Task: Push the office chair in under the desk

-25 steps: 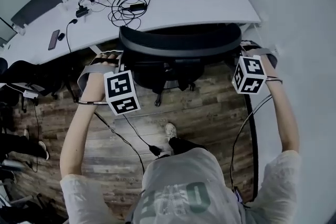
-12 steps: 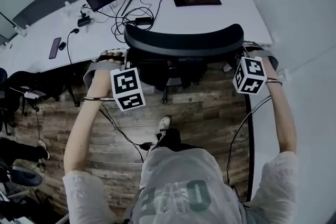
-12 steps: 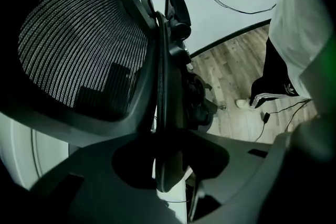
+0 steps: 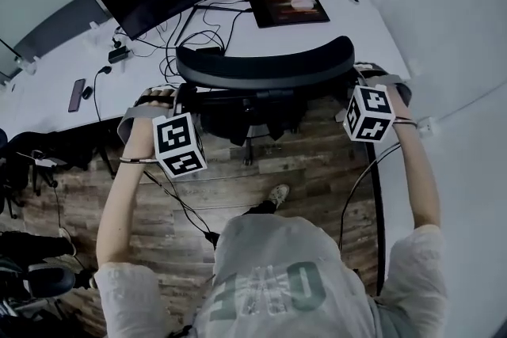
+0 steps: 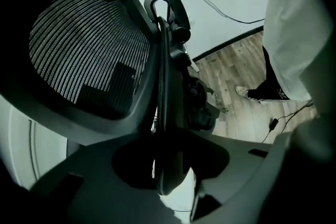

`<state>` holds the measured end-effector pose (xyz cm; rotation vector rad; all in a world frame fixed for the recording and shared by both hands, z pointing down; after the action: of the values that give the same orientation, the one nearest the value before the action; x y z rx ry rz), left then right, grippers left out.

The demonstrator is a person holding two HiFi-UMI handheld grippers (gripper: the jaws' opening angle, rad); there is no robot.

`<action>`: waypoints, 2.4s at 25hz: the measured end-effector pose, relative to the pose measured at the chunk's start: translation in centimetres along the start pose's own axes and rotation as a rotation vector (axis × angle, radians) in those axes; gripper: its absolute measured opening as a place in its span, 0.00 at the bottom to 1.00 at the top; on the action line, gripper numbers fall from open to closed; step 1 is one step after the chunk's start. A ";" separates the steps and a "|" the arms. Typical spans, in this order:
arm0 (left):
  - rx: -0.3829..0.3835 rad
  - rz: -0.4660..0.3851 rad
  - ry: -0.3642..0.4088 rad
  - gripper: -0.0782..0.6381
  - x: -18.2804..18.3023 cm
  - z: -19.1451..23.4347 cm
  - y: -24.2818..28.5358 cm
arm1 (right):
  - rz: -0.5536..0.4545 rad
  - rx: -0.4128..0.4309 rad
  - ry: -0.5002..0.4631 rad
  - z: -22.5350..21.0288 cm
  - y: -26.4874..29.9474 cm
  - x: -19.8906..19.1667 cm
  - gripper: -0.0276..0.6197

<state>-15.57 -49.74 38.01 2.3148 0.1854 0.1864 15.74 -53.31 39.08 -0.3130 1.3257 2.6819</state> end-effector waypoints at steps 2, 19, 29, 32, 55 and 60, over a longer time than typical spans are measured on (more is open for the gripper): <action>0.006 -0.011 0.003 0.32 0.2 0.3 0.1 | -0.023 -0.006 0.005 -0.3 -0.1 -0.4 0.27; 0.045 0.011 0.051 0.34 -0.4 -0.4 0.0 | -0.084 -0.085 0.029 0.4 -0.2 0.2 0.29; 0.165 0.044 -0.036 0.45 -2.0 1.8 -4.3 | -0.181 -0.138 0.125 -1.6 -4.7 1.3 0.41; 0.200 0.035 -0.057 0.45 -2.1 1.8 -6.4 | -0.226 -0.150 0.125 -1.2 -6.4 2.6 0.41; 0.652 -0.378 -0.563 0.13 4.7 1.1 -17.3 | -0.928 -0.328 0.621 4.0 -19.5 11.1 0.10; 0.784 -0.539 -0.780 0.13 5.7 0.7 -19.6 | -0.990 -0.395 0.817 5.9 -18.8 11.8 0.09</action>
<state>-11.31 -35.88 23.61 2.7681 0.5336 -1.2334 7.48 -36.91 25.23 -1.6982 0.4277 1.9009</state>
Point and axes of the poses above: the fingertips, and each gripper's own axes: y forward along the fingers, z to its left, x out of its top, the point moved 5 cm from there along -y, backward along the fingers, and after that the axes turned 12 degrees about y, right-handed, at the moved point
